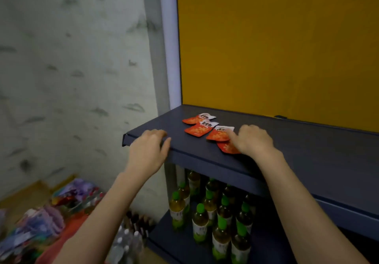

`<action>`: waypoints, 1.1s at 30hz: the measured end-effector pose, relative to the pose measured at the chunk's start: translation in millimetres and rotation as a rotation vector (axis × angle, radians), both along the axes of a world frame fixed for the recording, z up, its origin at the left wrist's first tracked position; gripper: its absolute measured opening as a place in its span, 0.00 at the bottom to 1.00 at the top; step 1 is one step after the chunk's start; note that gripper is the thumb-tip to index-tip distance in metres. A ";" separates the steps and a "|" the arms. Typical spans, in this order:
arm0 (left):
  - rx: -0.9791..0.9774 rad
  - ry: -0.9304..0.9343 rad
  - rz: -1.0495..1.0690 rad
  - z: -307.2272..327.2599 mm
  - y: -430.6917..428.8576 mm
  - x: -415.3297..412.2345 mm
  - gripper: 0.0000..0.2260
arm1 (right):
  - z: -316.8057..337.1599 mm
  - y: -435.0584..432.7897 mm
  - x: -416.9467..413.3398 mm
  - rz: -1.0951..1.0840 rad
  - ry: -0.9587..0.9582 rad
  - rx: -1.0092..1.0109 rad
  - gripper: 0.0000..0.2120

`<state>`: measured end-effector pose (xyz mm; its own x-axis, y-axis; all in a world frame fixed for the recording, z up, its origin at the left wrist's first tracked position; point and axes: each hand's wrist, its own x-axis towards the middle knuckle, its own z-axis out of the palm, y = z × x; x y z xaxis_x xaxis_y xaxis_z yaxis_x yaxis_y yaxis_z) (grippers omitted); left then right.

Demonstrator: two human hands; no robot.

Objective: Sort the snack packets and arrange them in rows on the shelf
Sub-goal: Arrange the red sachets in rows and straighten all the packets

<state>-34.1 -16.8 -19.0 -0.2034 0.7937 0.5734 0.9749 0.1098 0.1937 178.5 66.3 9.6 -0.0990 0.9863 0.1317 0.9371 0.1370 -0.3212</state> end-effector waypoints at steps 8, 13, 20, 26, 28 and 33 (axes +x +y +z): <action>-0.231 0.029 -0.091 13.1 122.2 20.4 0.25 | -6.2 37.5 -26.8 -0.104 -0.140 -0.063 0.42; -0.491 0.014 -0.104 16.1 179.0 21.2 0.41 | -8.7 41.3 -23.6 -0.133 -0.115 -0.077 0.39; -0.574 -0.158 -0.185 11.3 205.6 9.8 0.44 | -1.9 36.2 -16.5 -0.155 0.018 -0.188 0.30; -0.478 -0.333 -0.298 6.2 208.2 7.3 0.34 | -1.5 28.7 -13.3 -0.156 0.178 -0.195 0.25; -0.391 -0.430 -0.373 4.8 206.5 6.9 0.31 | -4.7 24.2 -12.1 -0.170 0.191 -0.156 0.25; -0.278 -0.651 -0.488 4.2 199.8 5.4 0.25 | -12.4 12.6 -5.5 -0.247 0.457 0.006 0.21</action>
<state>-28.7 183.0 -14.9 -0.0237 0.9721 0.2332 0.6292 -0.1668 0.7591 173.1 78.9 -2.8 0.2058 0.9721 0.1123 0.7059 -0.0680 -0.7051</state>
